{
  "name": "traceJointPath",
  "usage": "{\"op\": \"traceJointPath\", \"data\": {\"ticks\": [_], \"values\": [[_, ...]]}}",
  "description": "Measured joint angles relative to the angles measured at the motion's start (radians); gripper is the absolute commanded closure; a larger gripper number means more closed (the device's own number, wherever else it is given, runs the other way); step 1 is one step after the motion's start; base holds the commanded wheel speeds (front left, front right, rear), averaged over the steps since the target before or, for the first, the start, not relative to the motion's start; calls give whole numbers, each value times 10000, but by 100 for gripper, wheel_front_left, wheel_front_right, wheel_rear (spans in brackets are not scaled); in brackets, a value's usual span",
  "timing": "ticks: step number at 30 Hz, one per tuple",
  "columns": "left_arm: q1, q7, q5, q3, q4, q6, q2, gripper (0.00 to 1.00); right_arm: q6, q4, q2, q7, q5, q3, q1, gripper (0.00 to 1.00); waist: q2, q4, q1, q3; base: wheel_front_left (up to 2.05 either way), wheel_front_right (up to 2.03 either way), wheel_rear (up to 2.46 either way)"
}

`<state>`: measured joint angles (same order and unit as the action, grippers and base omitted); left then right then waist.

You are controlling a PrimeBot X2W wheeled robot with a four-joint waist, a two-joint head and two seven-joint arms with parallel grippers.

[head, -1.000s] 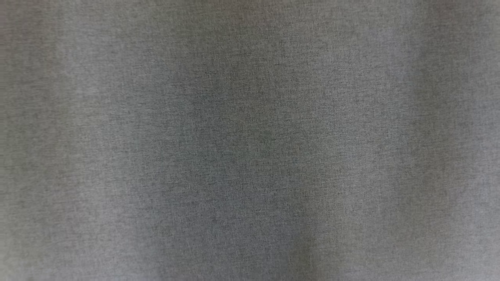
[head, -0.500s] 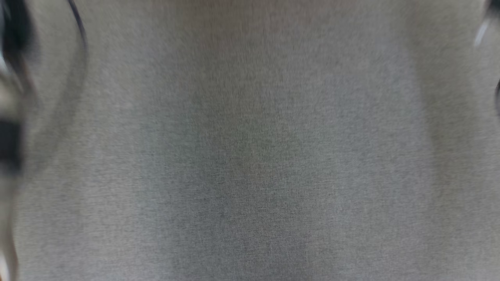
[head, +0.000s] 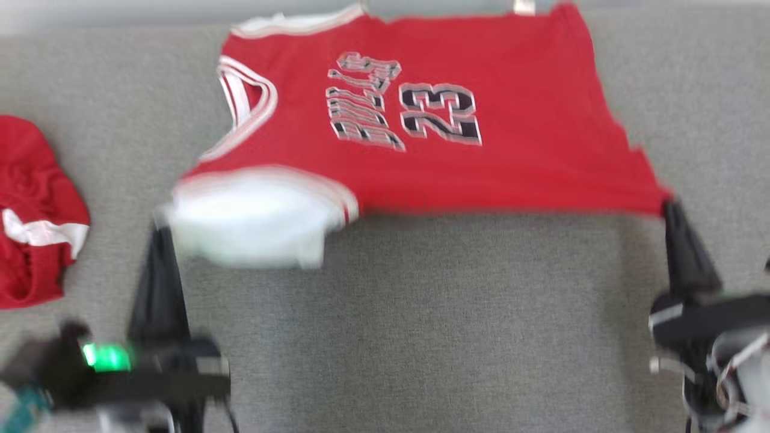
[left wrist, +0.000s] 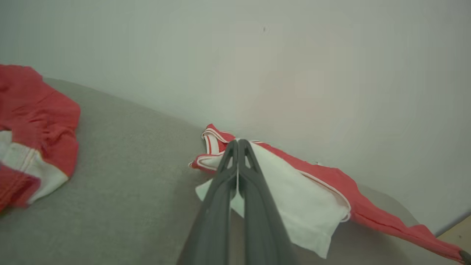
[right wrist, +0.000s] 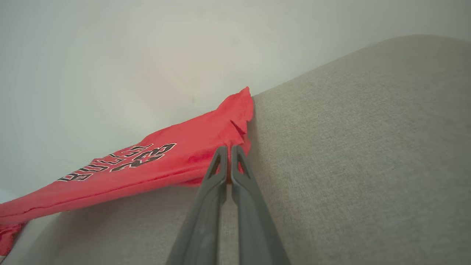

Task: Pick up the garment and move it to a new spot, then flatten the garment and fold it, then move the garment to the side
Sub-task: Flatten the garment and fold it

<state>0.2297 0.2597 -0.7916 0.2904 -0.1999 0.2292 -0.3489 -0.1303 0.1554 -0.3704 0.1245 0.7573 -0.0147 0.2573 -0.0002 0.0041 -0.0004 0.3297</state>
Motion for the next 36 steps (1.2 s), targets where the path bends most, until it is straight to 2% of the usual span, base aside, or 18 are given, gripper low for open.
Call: {"op": "traceJointPath", "data": {"ticks": [3,9,15,22,28,36], "values": [[-1250,0,35,-169,13,58,284,100,0,-290,397,-355,-414,366,-865,100,0,26,0,-316,0,0,0],[-3135,27,25,-234,295,-286,988,100,0,-663,1058,-945,-878,1202,-2291,100,0,52,1,-984,0,0,0],[-4299,29,40,-178,598,-627,1542,100,0,-909,1534,-1486,-1319,1996,-3459,100,0,123,1,-1607,0,0,0],[-5170,27,-44,29,1156,-813,1847,100,0,-1285,2128,-1998,-1490,3028,-4768,100,0,302,2,-2188,0,0,0],[-4979,27,184,144,1220,-989,1770,100,0,-1436,2541,-2213,-1432,2949,-4915,100,1,339,3,-2360,0,0,0],[-3101,-522,639,84,1076,-1425,959,100,0,-2006,2594,-2428,-1329,2316,-4026,100,3,-74,4,-2203,0,0,0]]}}
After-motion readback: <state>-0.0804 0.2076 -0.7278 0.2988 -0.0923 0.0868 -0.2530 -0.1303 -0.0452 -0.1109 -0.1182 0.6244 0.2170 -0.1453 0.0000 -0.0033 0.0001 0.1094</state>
